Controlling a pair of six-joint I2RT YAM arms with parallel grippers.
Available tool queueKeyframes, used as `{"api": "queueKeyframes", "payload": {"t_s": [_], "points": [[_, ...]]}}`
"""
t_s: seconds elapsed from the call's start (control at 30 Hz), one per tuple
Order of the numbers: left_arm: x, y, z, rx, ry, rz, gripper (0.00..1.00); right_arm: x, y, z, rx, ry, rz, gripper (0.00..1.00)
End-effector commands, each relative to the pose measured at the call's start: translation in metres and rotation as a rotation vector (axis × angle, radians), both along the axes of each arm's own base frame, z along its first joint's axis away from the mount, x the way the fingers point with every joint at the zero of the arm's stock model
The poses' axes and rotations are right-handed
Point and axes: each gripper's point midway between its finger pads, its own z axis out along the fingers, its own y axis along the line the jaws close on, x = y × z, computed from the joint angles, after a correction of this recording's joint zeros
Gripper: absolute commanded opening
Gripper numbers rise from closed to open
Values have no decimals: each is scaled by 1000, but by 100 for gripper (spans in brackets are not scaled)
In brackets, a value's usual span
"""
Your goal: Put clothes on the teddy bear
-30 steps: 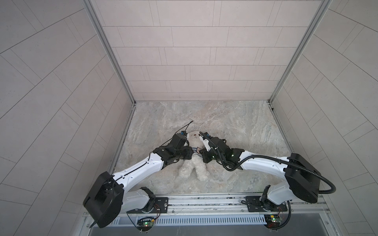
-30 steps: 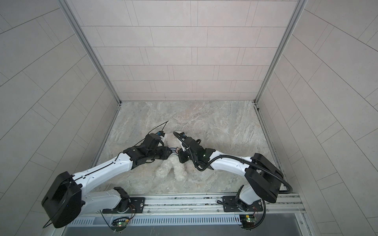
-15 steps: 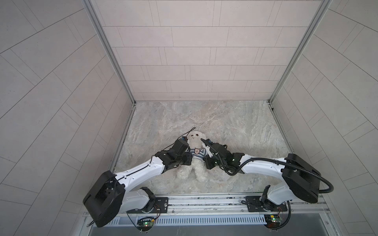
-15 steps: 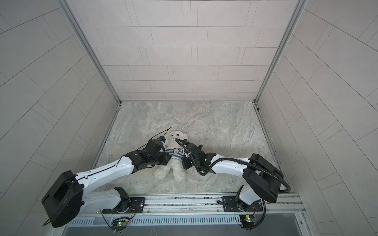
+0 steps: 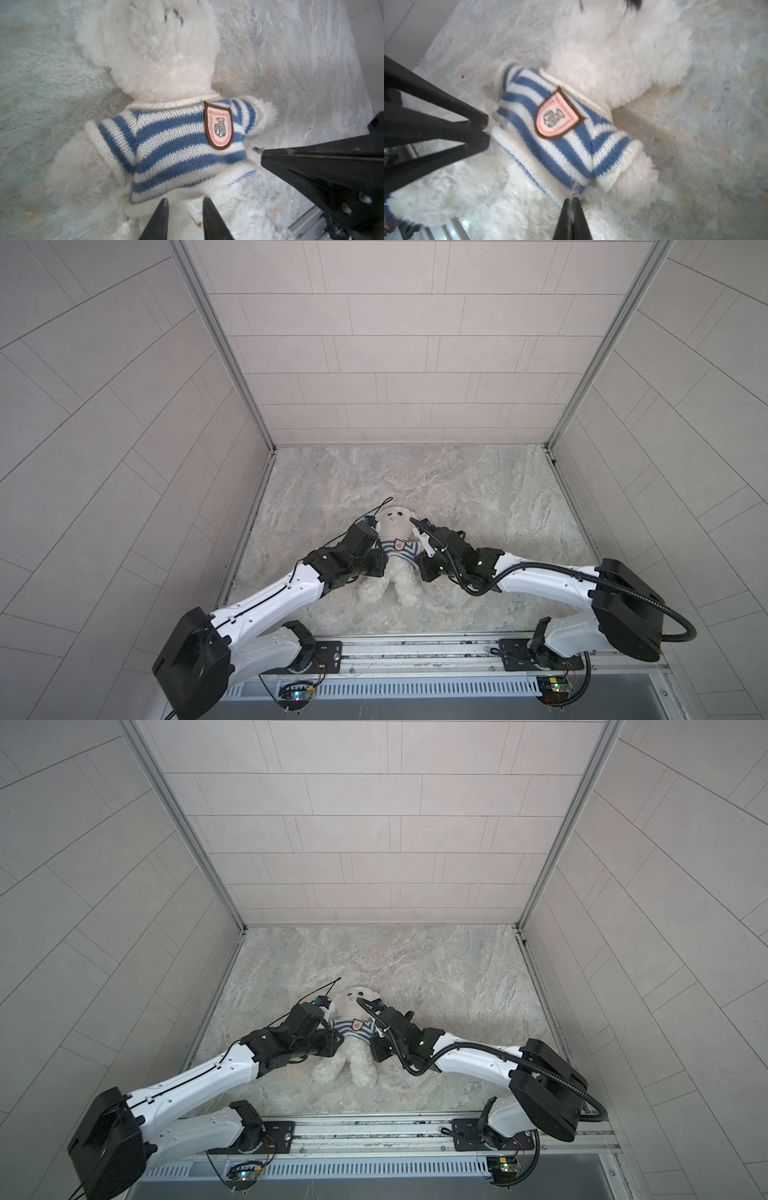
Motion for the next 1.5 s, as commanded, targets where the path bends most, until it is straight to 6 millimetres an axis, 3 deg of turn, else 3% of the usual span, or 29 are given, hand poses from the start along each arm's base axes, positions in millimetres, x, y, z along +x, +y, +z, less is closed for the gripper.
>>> {"api": "queueKeyframes", "payload": {"t_s": [0.0, 0.13, 0.3, 0.57, 0.73, 1.03, 1.23, 1.47], "points": [[11, -3, 22, 4, -50, -2, 35, 9, 4, 24, 9, -79, -2, 0], [25, -15, 29, -20, -65, -3, 35, 20, 16, 30, 51, -118, -4, 0], [33, -28, 12, -14, -31, -22, 35, 22, 26, 20, 80, -92, -1, 0], [12, -19, -22, 30, 31, -34, 33, 8, 30, -8, 108, 20, -5, 0], [-5, -11, -41, 49, 68, -31, 31, -3, 19, -24, 84, 47, -15, 0], [-16, -10, -61, 69, 94, -28, 31, -13, 5, -47, 36, 86, -27, 0], [-20, -10, -66, 52, 108, -22, 31, -12, 7, -40, 46, 82, -25, 0], [-15, -10, -50, 20, 59, -5, 35, -4, 5, -15, 67, 17, -38, 0]]}}
